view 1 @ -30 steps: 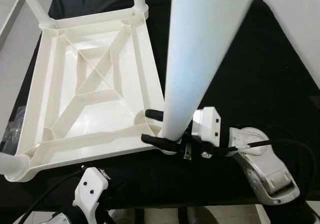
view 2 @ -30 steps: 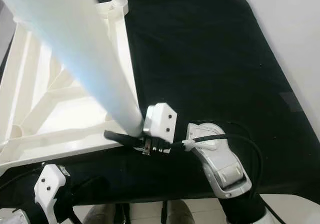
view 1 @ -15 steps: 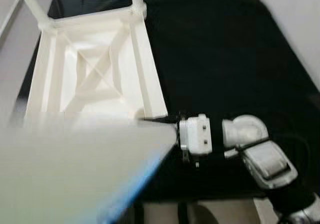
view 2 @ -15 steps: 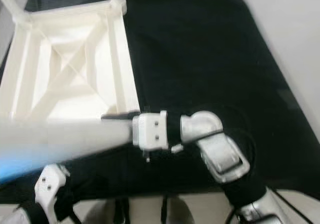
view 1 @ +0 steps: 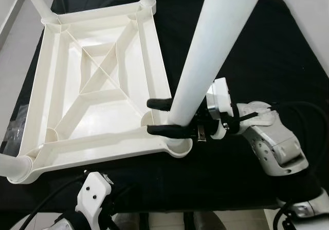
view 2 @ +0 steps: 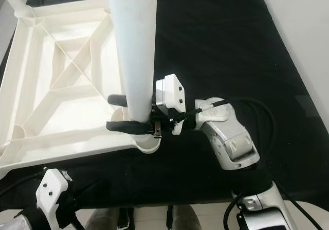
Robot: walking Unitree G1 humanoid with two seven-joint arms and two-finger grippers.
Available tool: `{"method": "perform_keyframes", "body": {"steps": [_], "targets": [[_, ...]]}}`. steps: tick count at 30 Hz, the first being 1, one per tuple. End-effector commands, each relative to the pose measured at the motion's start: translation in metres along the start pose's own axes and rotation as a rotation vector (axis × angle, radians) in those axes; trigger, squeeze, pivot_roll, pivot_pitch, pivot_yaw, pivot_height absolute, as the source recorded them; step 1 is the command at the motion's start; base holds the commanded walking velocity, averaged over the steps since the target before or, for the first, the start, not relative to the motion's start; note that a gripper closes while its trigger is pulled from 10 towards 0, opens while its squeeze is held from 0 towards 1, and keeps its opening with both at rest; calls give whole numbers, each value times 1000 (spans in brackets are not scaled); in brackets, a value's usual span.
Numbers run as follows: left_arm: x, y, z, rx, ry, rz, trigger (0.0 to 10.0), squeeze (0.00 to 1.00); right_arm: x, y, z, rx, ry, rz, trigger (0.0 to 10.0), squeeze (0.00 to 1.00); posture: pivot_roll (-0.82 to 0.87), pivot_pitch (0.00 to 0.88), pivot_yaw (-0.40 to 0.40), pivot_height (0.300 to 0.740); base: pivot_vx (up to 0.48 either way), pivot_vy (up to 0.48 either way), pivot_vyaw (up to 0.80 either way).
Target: Building children table
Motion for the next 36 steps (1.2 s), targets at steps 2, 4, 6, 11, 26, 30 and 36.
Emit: {"method": "perform_keyframes", "body": {"steps": [2,4,6,11,26,30,36], "targets": [[-9,3,2,5,28,-33,10000,0,-11,-1,-7,28,-43,-12,10000,0,102,312,18,740,0,0,0],[-9,4,2,5,27,-33,10000,0,-20,-1,-10,40,-53,-40,10000,0,108,315,20,740,0,0,0],[-9,5,2,5,26,-34,10000,0,-26,0,-11,38,-59,-57,10000,0,112,319,23,740,0,0,0],[-9,7,3,5,24,-37,10000,0,-40,5,-12,29,-88,-92,10000,0,120,322,28,740,0,0,0],[-8,10,5,-11,25,-50,10000,0,-54,36,-13,165,-148,-182,10000,0,127,325,44,740,0,0,0],[-8,12,6,-11,28,-51,10000,0,-54,38,-21,256,-165,-198,10000,0,129,328,45,740,0,0,0],[-8,13,7,-14,30,-53,10000,0,-50,37,-33,388,-181,-207,10000,0,133,333,48,740,0,0,0]]}}
Point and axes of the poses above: a point about 5 cm out from each wrist's last joint towards the gripper, its own y axis pointing back from the gripper into the wrist, its own x axis along the axis of the wrist's last joint, z = x × y, the point moved 5 cm from there along -y, pointing out of the wrist towards the gripper, and after that the axes turned 7 degrees about y, right-handed, at the moved point
